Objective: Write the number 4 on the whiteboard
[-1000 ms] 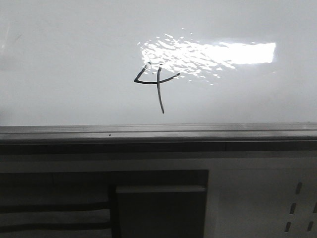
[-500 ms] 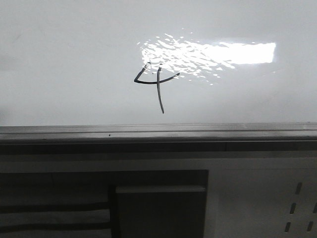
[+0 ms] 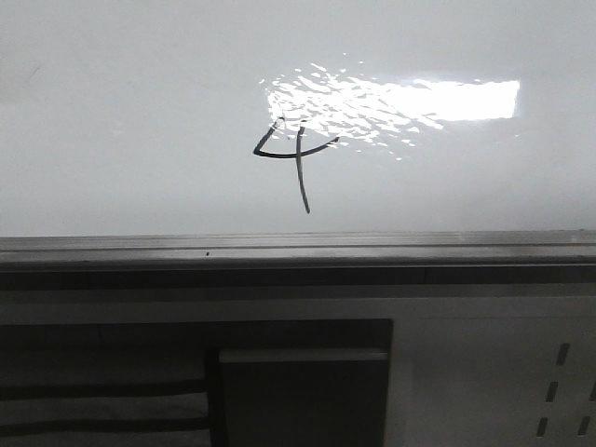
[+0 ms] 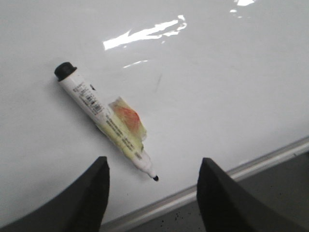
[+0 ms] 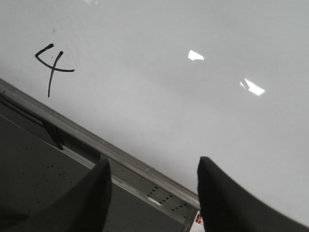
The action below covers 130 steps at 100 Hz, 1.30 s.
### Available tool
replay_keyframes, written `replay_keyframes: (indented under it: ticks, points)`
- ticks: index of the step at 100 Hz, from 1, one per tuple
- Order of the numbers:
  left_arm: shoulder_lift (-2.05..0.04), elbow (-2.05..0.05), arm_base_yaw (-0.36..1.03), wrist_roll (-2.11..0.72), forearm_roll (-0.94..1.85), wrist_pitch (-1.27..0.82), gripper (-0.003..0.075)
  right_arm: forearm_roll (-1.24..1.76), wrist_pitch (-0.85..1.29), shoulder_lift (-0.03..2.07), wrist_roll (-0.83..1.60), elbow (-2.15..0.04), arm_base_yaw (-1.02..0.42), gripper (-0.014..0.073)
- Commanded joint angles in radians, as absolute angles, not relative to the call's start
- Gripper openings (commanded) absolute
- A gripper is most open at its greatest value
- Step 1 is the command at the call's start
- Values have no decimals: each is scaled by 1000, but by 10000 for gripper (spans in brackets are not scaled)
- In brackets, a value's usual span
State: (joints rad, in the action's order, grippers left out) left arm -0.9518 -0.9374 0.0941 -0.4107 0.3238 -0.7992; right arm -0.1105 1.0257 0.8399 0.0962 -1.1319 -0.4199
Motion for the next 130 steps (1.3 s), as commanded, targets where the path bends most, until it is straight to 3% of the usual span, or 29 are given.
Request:
replay_keyframes:
  ticks: [1, 17, 33, 45, 91, 130]
  points:
    - [-842, -964, 92, -399, 333, -815, 367, -146, 939, 791, -6, -1113, -415, 297]
    - [-630, -843, 92, -399, 329, -718, 312, -142, 742, 676, -66, -940, -415, 150]
    - [-466, -654, 92, -399, 337, -450, 121, -144, 519, 572, -75, -768, -415, -71]
    - [-394, -540, 92, -399, 449, -333, -20, -158, 370, 543, -75, -675, -415, -71]
    - [-374, -315, 92, -399, 488, -334, -20, -158, 369, 556, -75, -584, -415, -71]
    - [-71, -130, 70, -399, 400, -69, -20, -158, 375, 556, -75, -584, -415, -71]
